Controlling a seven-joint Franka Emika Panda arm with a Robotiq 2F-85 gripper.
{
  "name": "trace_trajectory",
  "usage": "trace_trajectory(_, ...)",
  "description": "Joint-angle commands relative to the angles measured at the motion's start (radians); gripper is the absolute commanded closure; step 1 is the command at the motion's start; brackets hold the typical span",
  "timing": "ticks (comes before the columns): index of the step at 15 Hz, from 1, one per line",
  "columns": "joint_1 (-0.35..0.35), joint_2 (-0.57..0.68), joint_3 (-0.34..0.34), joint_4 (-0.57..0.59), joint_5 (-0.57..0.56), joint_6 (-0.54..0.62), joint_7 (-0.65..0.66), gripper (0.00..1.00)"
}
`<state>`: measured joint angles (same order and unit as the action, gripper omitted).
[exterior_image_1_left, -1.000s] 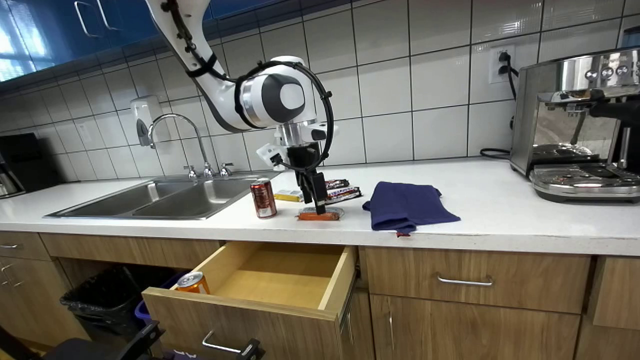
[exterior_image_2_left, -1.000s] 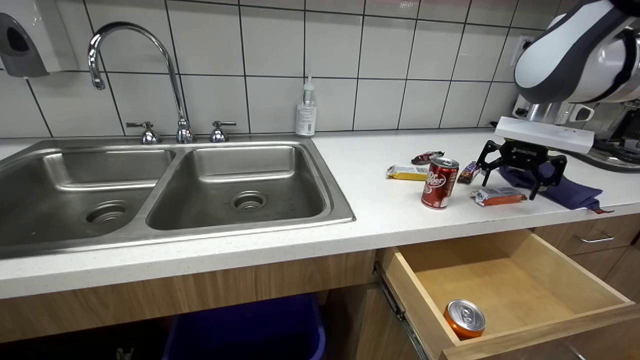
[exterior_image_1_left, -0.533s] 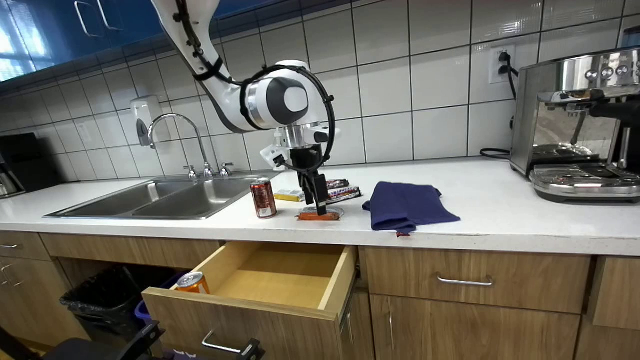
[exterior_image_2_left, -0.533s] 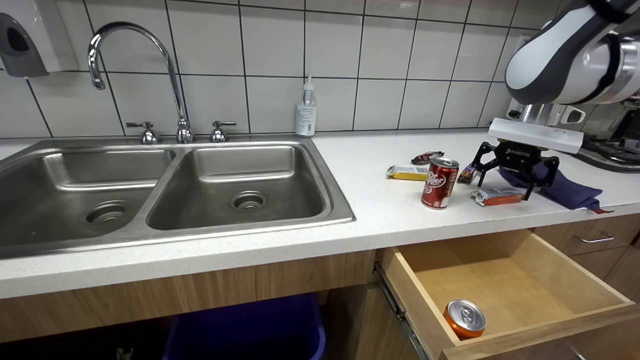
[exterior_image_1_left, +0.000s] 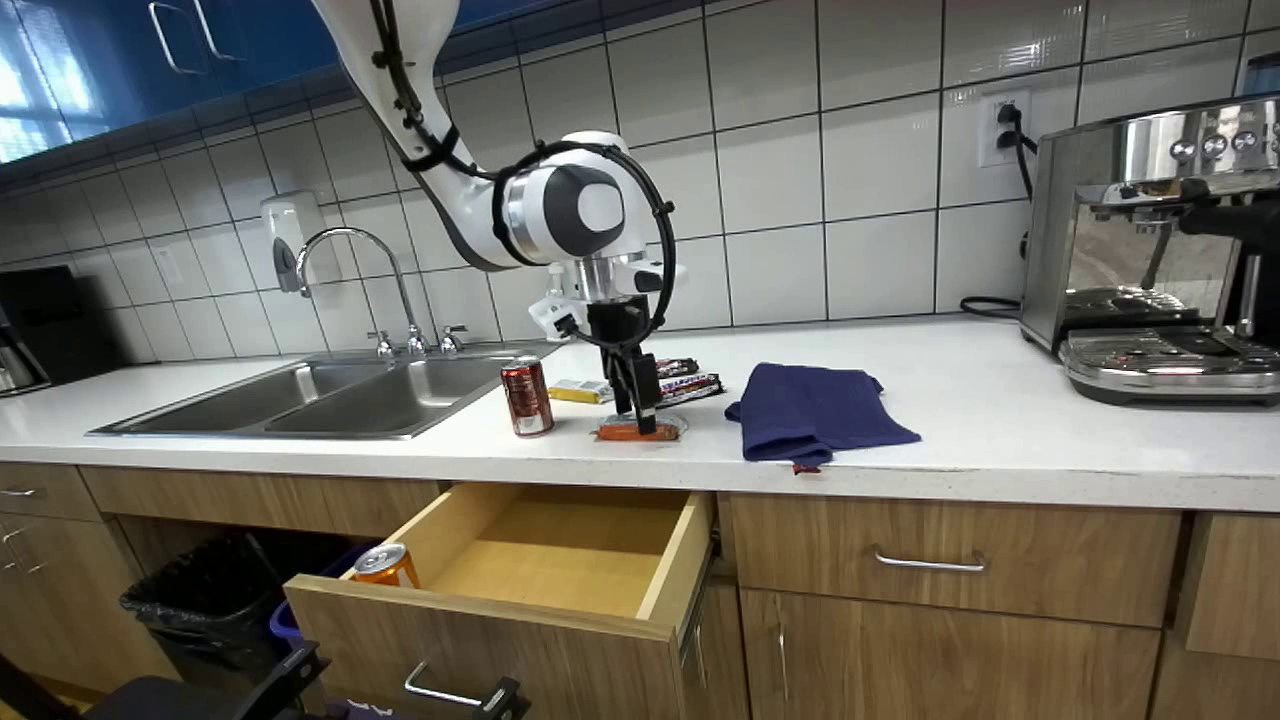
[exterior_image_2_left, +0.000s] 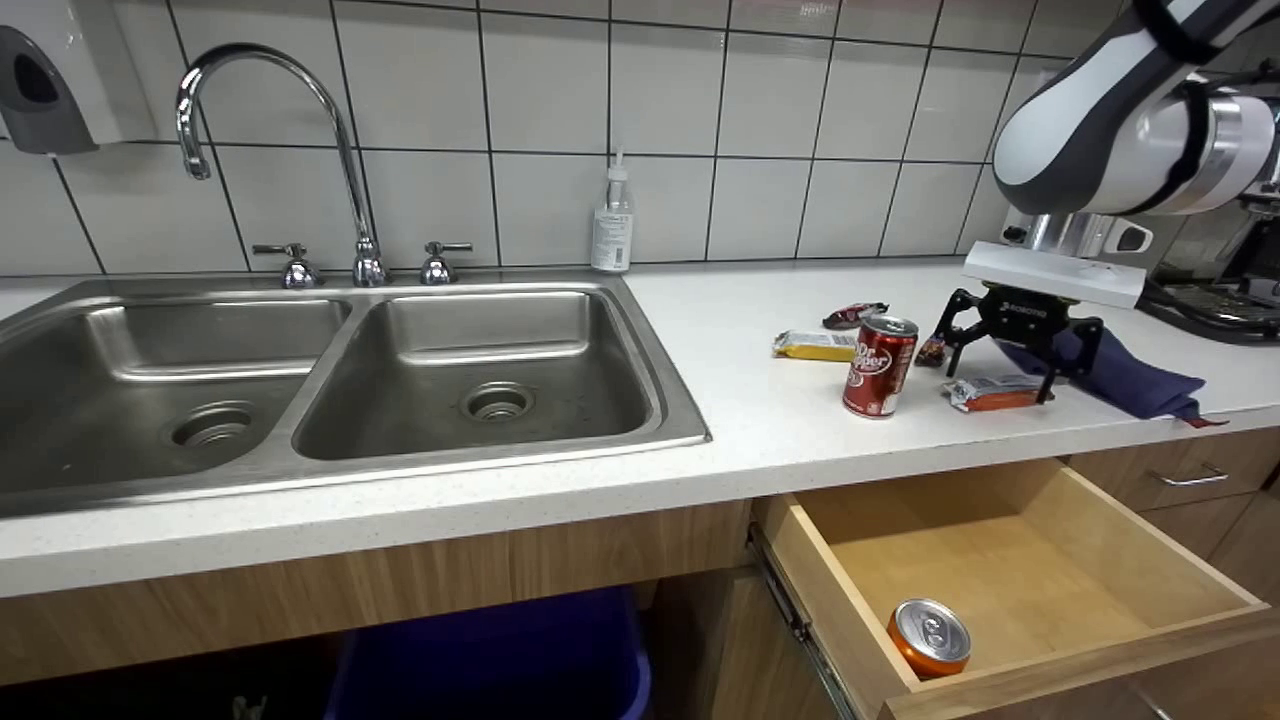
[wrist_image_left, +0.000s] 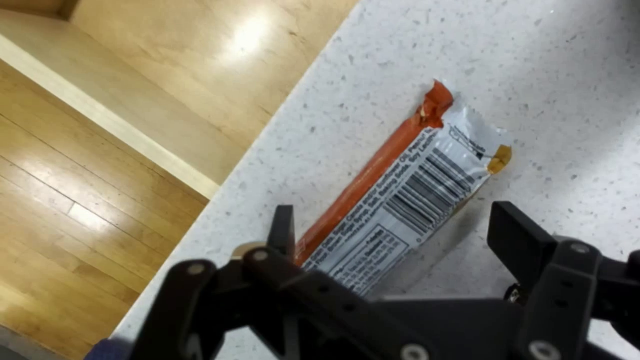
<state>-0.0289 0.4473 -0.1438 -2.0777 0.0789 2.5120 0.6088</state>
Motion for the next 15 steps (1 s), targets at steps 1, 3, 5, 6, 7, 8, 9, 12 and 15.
trace_trajectory(1, 0.013, 0.027, -0.011, 0.054, 0.016, -0.052, 0.012, 0.25)
trace_trajectory(3, 0.012, 0.034, -0.011, 0.061, 0.017, -0.056, 0.011, 0.34)
trace_trajectory(5, 0.012, 0.037, -0.010, 0.065, 0.018, -0.057, 0.009, 0.51)
trace_trajectory(6, 0.011, 0.039, -0.010, 0.067, 0.019, -0.057, 0.008, 0.60)
trace_trajectory(7, 0.011, 0.039, -0.010, 0.068, 0.018, -0.057, 0.007, 0.66)
trace_trajectory(8, 0.012, 0.038, -0.011, 0.066, 0.016, -0.056, 0.006, 0.75)
trace_trajectory(9, 0.012, 0.033, -0.011, 0.063, 0.016, -0.054, 0.004, 0.81)
trace_trajectory(12, 0.016, 0.006, -0.011, 0.032, 0.009, -0.037, -0.006, 0.82)
trace_trajectory(15, 0.020, -0.024, -0.011, -0.003, 0.002, -0.024, -0.018, 0.82)
